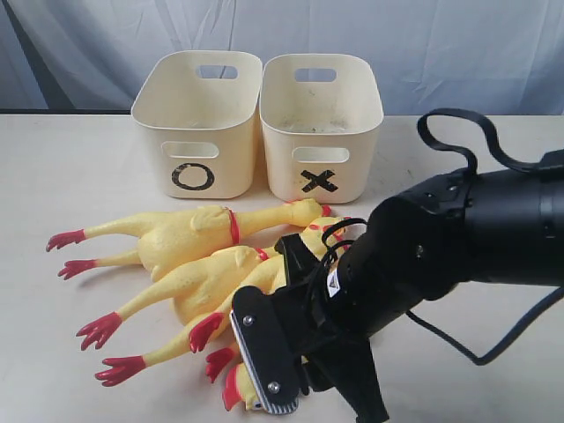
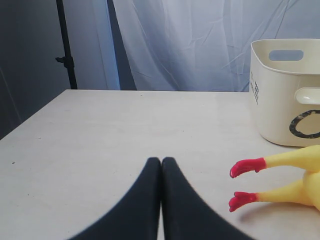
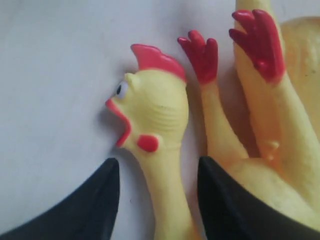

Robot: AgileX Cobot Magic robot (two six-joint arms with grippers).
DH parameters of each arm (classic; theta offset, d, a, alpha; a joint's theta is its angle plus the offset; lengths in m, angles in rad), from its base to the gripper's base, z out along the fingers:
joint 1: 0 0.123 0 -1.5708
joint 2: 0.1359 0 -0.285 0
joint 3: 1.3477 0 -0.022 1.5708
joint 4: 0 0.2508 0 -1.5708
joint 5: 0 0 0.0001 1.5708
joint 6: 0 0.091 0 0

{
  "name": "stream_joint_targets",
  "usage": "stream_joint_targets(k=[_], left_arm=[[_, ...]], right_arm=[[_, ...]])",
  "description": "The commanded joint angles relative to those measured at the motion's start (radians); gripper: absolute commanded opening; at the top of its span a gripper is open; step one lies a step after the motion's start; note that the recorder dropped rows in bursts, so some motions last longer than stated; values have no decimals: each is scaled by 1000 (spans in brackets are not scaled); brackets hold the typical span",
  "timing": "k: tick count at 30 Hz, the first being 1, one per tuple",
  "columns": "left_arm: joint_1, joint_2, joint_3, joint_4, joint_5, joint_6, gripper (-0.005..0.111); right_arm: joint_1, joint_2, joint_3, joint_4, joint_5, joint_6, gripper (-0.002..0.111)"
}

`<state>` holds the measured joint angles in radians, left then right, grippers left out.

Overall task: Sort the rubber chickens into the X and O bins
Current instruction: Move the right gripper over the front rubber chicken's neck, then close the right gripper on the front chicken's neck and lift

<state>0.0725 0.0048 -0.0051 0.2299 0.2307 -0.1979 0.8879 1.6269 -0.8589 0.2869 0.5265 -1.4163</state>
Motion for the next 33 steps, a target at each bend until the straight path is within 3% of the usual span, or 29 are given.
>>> stream_joint_targets(k=[1, 33], left_arm=[[4, -5, 5, -1, 1, -2, 0], [4, -5, 5, -1, 1, -2, 0]], right_arm=[[2, 42, -5, -43, -17, -1, 47], [2, 164, -5, -106, -107, 6, 47]])
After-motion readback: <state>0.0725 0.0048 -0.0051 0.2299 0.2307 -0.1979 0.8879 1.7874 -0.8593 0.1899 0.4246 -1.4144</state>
